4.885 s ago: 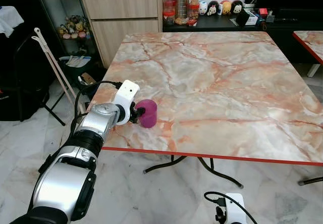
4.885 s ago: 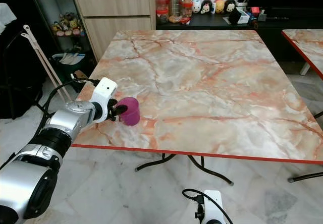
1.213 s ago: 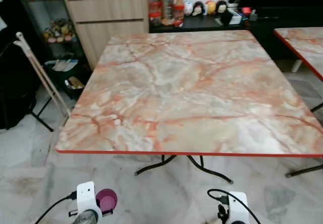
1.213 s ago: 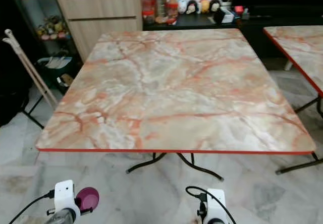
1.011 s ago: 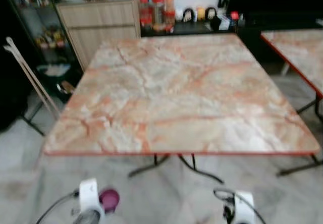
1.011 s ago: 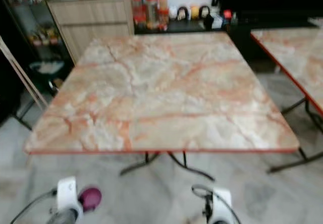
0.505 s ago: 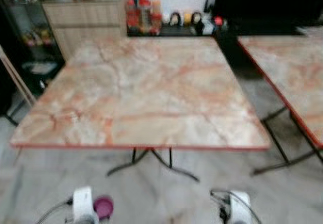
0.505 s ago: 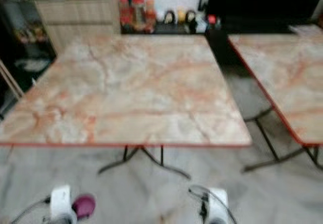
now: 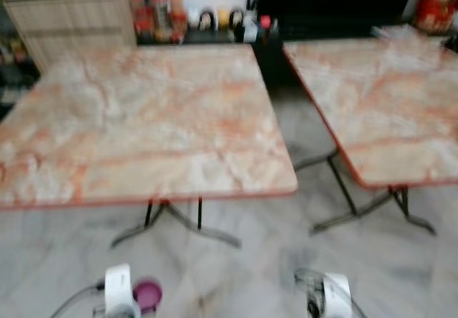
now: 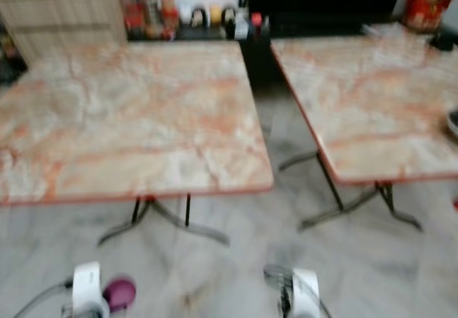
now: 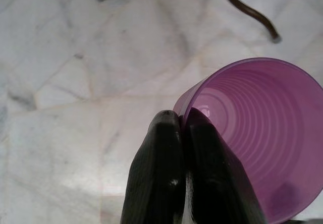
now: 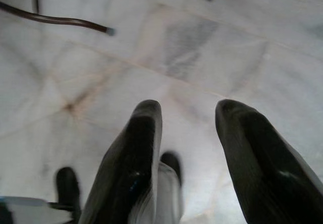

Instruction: Setting the table

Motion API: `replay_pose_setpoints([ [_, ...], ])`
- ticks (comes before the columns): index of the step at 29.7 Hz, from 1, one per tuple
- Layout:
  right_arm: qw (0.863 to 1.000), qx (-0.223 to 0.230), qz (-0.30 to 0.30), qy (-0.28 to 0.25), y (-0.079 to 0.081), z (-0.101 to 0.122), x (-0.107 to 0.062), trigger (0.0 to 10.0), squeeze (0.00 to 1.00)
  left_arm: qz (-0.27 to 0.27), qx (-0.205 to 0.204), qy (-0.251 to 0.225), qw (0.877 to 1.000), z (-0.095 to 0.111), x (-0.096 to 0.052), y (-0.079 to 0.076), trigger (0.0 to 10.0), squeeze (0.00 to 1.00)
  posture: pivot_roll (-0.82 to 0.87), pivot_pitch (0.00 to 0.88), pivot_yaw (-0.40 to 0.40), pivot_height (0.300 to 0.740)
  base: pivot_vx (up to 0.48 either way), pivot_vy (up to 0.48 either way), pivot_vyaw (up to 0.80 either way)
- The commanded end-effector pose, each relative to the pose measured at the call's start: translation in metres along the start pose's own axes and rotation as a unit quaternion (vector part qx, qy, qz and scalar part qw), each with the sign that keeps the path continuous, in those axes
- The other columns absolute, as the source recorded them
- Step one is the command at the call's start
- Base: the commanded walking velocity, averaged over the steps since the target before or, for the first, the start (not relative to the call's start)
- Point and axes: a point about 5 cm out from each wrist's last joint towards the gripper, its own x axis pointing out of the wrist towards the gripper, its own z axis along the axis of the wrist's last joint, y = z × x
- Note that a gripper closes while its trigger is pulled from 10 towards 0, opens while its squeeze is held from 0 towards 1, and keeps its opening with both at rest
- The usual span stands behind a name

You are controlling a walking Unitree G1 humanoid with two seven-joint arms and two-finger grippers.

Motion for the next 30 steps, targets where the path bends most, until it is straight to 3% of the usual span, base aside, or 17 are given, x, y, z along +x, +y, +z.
replay_pose_setpoints([
  [1,1.0,-0.009,0.0,-0.006,-0.0045,0.0026,0.0,10.0,0.0,-0.007,0.008,0.002,1.0,-0.0019,-0.0005,-0.0038,10.0,0.0,-0.07,0.0,0.03,0.74,0.0,-0.424,0.0],
  [6,1.0,-0.013,-0.007,-0.008,-0.0058,0.0021,-0.0004,10.0,0.0,-0.009,0.01,0.001,1.0,-0.0014,-0.0004,-0.0051,10.0,0.0,-0.07,0.0,0.028,0.74,0.0,-0.418,0.53],
  [22,1.0,-0.004,-0.011,-0.007,-0.0067,0.002,-0.0004,10.0,0.0,-0.018,0.022,0.001,1.0,-0.0019,-0.0005,-0.0082,10.0,0.0,-0.06,0.0,0.027,0.74,0.0,-0.397,0.06],
  [26,1.0,0.0,-0.016,-0.003,-0.007,0.0012,-0.0004,10.0,0.0,-0.026,0.037,0.006,0.999,-0.0027,-0.0005,-0.0114,10.0,0.0,-0.06,0.0,0.026,0.74,0.0,0.0,0.0],
  [30,1.0,-0.003,-0.018,-0.001,-0.0069,0.0009,-0.0003,10.0,0.0,-0.03,0.026,0.004,0.999,-0.0025,-0.0006,-0.0133,10.0,0.0,-0.06,0.0,0.026,0.74,0.0,0.0,0.0],
])
